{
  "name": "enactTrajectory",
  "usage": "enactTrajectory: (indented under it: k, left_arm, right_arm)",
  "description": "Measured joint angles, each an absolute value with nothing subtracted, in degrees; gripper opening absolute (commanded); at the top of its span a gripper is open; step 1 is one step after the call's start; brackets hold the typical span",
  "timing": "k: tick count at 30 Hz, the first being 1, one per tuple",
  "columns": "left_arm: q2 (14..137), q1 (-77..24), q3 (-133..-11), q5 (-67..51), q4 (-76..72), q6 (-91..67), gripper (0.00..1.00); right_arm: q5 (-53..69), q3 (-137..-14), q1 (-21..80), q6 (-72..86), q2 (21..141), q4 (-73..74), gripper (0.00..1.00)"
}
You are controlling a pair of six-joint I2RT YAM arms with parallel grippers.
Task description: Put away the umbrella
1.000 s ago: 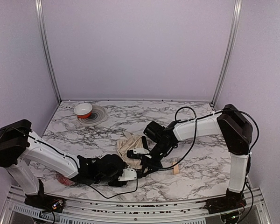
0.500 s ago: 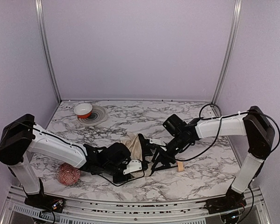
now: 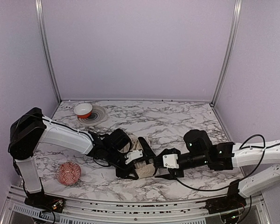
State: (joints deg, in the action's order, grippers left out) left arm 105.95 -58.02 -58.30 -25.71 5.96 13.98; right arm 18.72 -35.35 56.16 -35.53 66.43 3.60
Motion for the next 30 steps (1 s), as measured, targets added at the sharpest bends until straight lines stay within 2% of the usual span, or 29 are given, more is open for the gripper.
enactTrajectory:
  k: [6, 16, 20, 22, 25, 26, 28, 29, 30]
  left_arm:
    - [110.56, -56.23, -63.64, -34.35, 9.85, 11.70, 0.25]
    - [113.45, -55.00, -66.89, -39.64, 13.50, 10.07, 0.24]
    - [114.21, -55.11, -67.70, -41.15, 14.59, 10.33, 0.24]
    - [114.54, -55.11, -68.03, -41.82, 15.05, 10.57, 0.24]
    - [114.78, -55.07, -68.27, -42.57, 15.35, 10.94, 0.25]
    - [114.85, -55.05, -68.36, -42.65, 15.46, 11.03, 0.30]
    - [114.96, -55.07, -68.51, -42.76, 15.79, 11.38, 0.54]
    - [114.98, -55.07, -68.62, -42.74, 16.01, 11.27, 0.63]
    - [114.98, -55.02, -68.69, -42.92, 16.23, 11.25, 0.80]
  right_arm:
    - [9.96, -33.80, 65.49, -43.35, 70.57, 0.49, 0.72]
    - [0.01, -36.93, 66.48, -49.84, 84.68, -2.13, 0.70]
    - [-3.53, -37.98, 66.50, -50.02, 88.73, -3.01, 0.63]
    - [-4.67, -38.13, 66.48, -49.91, 90.06, -3.11, 0.55]
    - [-5.45, -38.48, 66.48, -49.58, 90.39, -2.92, 0.34]
    - [-5.63, -38.48, 66.48, -49.28, 90.43, -2.83, 0.28]
    - [-5.54, -38.48, 66.48, -49.10, 90.43, -2.66, 0.19]
    - [-5.37, -38.52, 66.48, -48.99, 90.41, -2.57, 0.17]
    - [-5.26, -38.52, 66.48, -48.86, 90.37, -2.44, 0.16]
